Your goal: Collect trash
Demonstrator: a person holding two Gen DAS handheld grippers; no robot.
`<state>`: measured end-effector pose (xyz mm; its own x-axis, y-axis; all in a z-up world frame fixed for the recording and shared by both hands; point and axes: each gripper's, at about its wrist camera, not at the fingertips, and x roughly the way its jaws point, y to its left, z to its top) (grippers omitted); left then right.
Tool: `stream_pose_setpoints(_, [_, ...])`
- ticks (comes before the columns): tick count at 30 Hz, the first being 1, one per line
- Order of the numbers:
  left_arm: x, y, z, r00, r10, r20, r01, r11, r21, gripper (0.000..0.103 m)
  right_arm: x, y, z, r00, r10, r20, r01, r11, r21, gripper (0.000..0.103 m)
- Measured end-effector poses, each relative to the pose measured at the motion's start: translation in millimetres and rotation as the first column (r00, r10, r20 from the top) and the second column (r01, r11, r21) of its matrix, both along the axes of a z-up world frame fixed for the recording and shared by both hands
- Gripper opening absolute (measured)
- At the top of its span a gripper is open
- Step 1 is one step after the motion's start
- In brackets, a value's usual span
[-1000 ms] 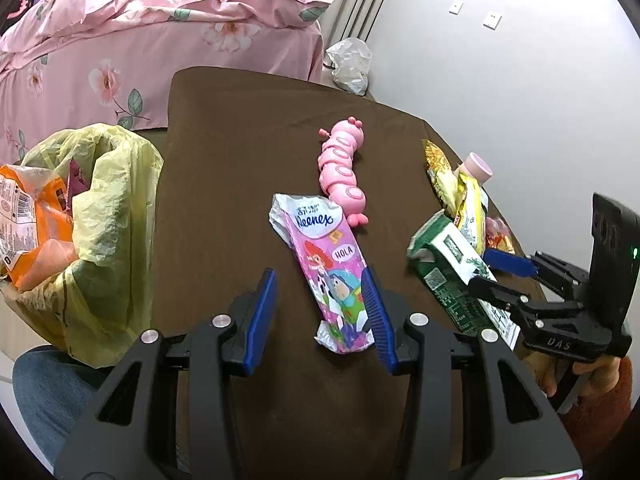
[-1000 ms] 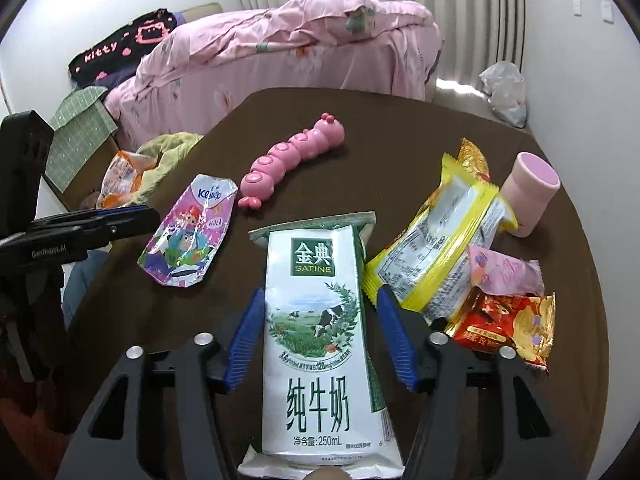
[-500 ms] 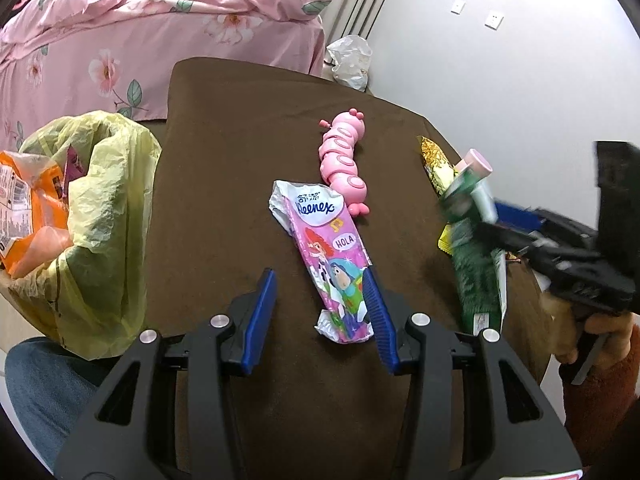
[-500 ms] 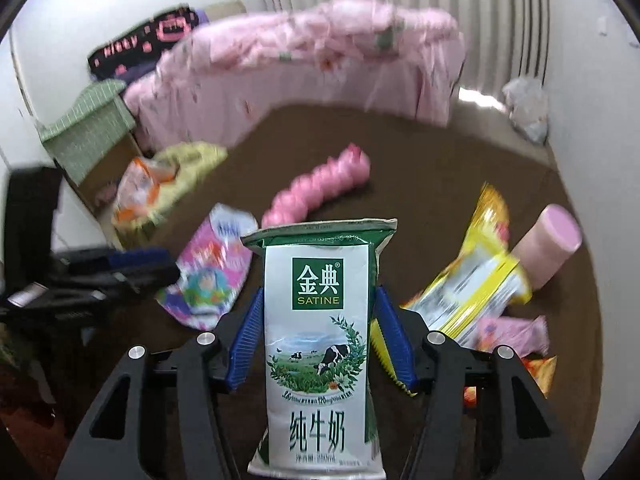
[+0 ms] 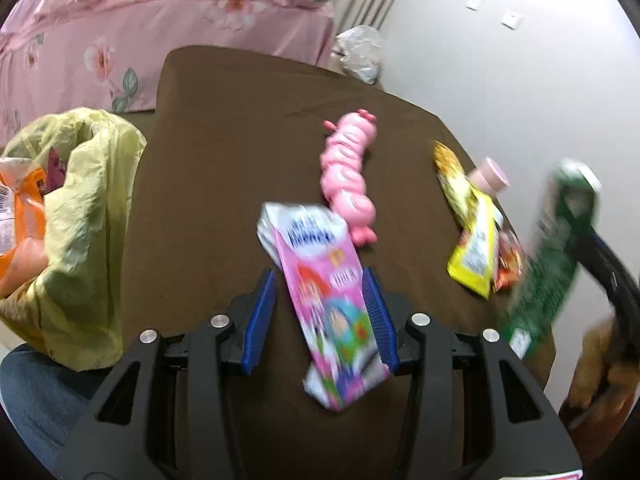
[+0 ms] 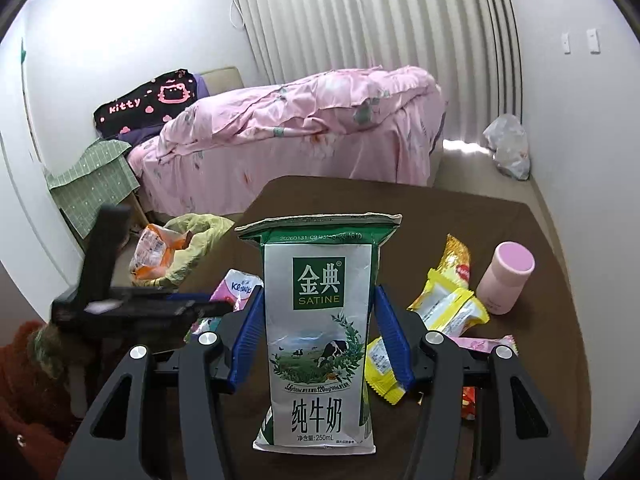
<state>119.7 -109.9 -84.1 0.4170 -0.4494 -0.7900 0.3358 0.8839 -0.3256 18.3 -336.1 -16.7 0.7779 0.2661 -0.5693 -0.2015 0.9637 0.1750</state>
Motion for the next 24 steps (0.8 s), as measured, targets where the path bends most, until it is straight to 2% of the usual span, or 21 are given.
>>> stream_pose_setpoints(1, [7.3,-0.6,-2.5,1.000,0.005,-0.025,-0.006,1.000,-0.009,0.040,-0.3,-0.1,-0.4,1.000,-0.002,0.001,0.002,1.000,-0.004,0.052])
stream_pose_setpoints(3, [16.5,-2.7,-4.8,0.998,-0.005,-0.055,0.004,1.000,-0.023,0.010,-1.0,-1.0,-1.3,1.000,-0.002,-0.005,0.002,1.000,0.002,0.052])
stream_pose_setpoints(4, [18.7,-3.8,-4.2,0.998,-0.009,-0.057,0.008,1.000,-0.018,0.006,-1.3,-1.1,-1.2,1.000,-0.003,-0.006,0.003,1.000,0.005,0.052])
stream_pose_setpoints(6, [15.2,-2.7,3.0,0.999,-0.011,-0.033,0.011,1.000,-0.021,0.004,-2.6,0.0,0.9,1.000,-0.003,0.002,0.003,1.000,0.004,0.052])
stream_pose_setpoints(9, [-0.1,1.5,26.1,0.998,-0.023,0.064,0.024,1.000,-0.014,0.004,-3.8,3.0,6.2,1.000,-0.002,0.019,0.002,1.000,0.003,0.052])
stream_pose_setpoints(11, [-11.4,8.7,44.9,0.990,-0.018,0.141,0.018,1.000,-0.001,0.004,-3.6,5.2,10.1,1.000,0.002,0.029,-0.002,1.000,0.010,0.052])
stream_pose_setpoints(16, [-25.9,32.1,81.9,0.965,0.018,0.261,-0.014,1.000,-0.018,0.004,-5.3,19.1,24.7,0.998,0.018,0.066,-0.018,1.000,0.008,0.052])
stream_pose_setpoints(24, [-35.5,90.1,110.4,0.920,0.147,0.364,-0.132,0.989,-0.066,0.004,1.5,49.8,55.7,0.991,0.042,0.130,-0.047,0.998,0.037,0.052])
